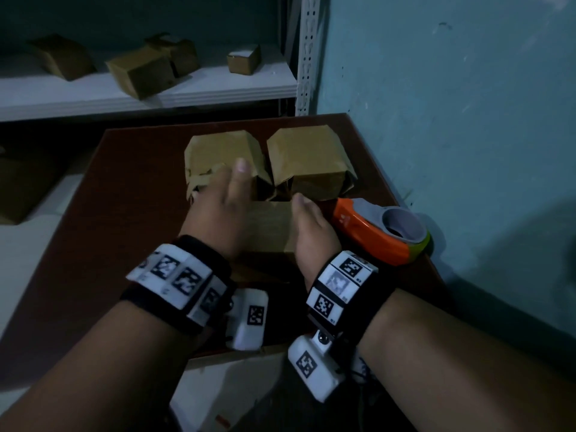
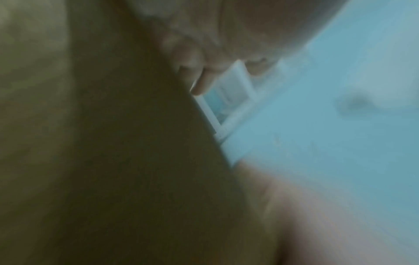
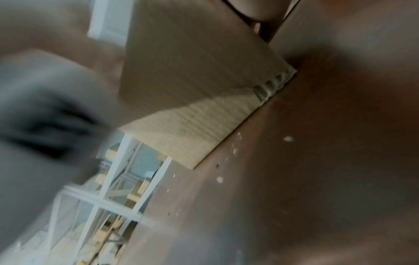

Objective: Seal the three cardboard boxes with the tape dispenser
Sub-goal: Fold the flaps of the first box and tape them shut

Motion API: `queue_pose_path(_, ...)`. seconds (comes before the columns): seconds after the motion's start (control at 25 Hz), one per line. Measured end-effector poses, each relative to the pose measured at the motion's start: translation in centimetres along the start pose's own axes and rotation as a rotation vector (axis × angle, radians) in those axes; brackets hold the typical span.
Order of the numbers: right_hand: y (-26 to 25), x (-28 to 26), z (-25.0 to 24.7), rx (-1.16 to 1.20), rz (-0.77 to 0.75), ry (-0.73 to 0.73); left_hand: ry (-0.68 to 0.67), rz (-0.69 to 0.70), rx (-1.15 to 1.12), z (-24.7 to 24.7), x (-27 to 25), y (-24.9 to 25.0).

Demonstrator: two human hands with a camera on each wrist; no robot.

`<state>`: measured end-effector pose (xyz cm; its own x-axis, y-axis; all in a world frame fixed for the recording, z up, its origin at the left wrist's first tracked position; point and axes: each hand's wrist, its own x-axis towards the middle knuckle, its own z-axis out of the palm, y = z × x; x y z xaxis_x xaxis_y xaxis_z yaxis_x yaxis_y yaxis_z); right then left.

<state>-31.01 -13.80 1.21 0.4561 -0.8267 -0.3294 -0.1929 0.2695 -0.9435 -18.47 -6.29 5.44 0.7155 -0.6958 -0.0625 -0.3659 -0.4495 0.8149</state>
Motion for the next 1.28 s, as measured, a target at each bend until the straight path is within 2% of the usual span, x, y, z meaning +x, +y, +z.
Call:
queue_pose_path(0.04,-0.1,0.2,0.2,-0.019,0.011,-0.016,0.054,-0.074,-0.141,-1.1,0.3,-0.2)
queue_pose_path(0.12,-0.2,0.5,0.4,-0.044,0.027,-0.025,0.067,-0.131,-0.163,-2.4,0.9,-1.3)
queue_pose_path(0.2,-0.1,0.6,0.8,-0.039,0.04,-0.01,-0.009,-0.147,-0.096,-2.5,1.0,-3.0)
queue_pose_path(0.32,0.0,0.7,1.3,-0.036,0.064,-0.006,-0.123,-0.229,-0.195,-1.7,1.2,-5.0)
queue_pose_path(0.48,-0.1,1.3,1.4,-0.062,0.075,-0.02,-0.084,-0.223,-0.208,-1.5,1.8,-5.8)
queue_pose_path(0.72,-0.3,1.4,1.4,-0.081,0.084,0.011,-0.041,-0.308,-0.335,-1.9,1.7,-6.1)
queue_pose_path(0.84,-0.5,1.3,1.3,-0.096,0.09,0.008,0.004,-0.393,-0.486,-2.1,1.4,-5.6)
queue_pose_path(0.92,-0.6,1.3,1.1,-0.089,0.071,0.022,-0.045,-0.387,-0.478,-2.6,0.7,-4.9)
queue_pose_path(1.04,-0.4,0.7,0.7,-0.072,0.001,0.073,-0.048,-0.422,-0.687,-3.3,0.2,-5.3)
queue_pose_path(1.16,-0.6,-0.1,0.0,-0.066,-0.044,0.105,-0.043,-0.381,-0.596,-3.2,-0.9,-6.5)
queue_pose_path(1.28,-0.2,-1.3,-0.7,-0.141,-0.072,0.061,-0.005,-0.327,-0.455,-2.4,-1.9,-7.5)
